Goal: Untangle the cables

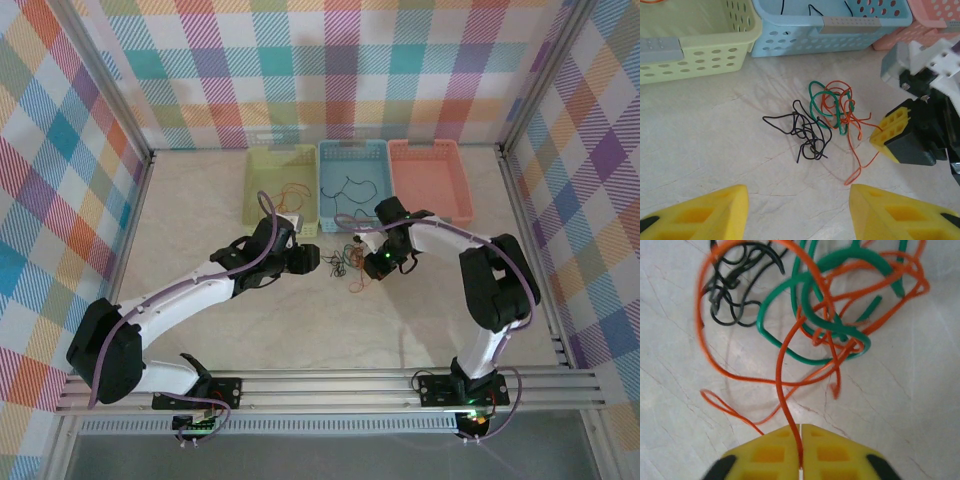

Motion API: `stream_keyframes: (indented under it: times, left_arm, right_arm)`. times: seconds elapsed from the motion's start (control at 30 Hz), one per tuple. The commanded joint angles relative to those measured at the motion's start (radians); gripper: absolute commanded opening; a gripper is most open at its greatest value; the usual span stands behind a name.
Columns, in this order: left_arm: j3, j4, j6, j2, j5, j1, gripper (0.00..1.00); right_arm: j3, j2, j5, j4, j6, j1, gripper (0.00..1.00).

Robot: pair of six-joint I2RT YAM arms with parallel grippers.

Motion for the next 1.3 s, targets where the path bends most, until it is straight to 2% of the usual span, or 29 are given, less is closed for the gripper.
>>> stream_keyframes:
  times: [0.0,0.17,0.33,0.47,0.6,0.7,0.93,1.13,1.27]
  left_arm:
    - [-0.022,0.020,0.015,-0.044,-0.020,0.011,0.56]
    - [-0.054,0.062,0.007,-0.094,-0.010,0.011,0.56]
    - [-0.106,0.119,0.000,-0.191,-0.013,0.011,0.57]
    - [-0.149,0.157,0.013,-0.279,-0.034,0.011,0.59]
    - [-0.188,0.197,0.020,-0.357,-0.030,0.011,0.62]
    - [-0.199,0.217,0.025,-0.376,-0.004,0.011,0.63]
    - [-0.203,0.289,0.053,-0.326,0.141,0.010,0.63]
    - [-0.186,0.323,0.076,-0.262,0.241,-0.005,0.64]
    - [-0.173,0.325,0.114,-0.234,0.256,-0.034,0.64]
  right_arm:
    - [-0.019,-0.143,-0.031,0.076,0.005,0.033,0.00]
    - [-0.126,-0.394,-0.097,0.290,-0.042,0.182,0.00]
    - [-0.319,-0.595,-0.166,0.637,0.050,0.205,0.00]
    - [-0.420,-0.640,-0.166,0.782,0.135,0.208,0.00]
    - [-0.516,-0.595,-0.125,0.930,0.154,0.208,0.00]
    - [-0.517,-0.550,-0.116,0.956,0.170,0.208,0.00]
    - [-0.558,-0.542,-0.144,1.031,0.163,0.208,0.00]
    - [-0.565,-0.557,-0.207,1.035,0.167,0.208,0.00]
    - [-0.564,-0.577,-0.261,1.026,0.168,0.208,0.00]
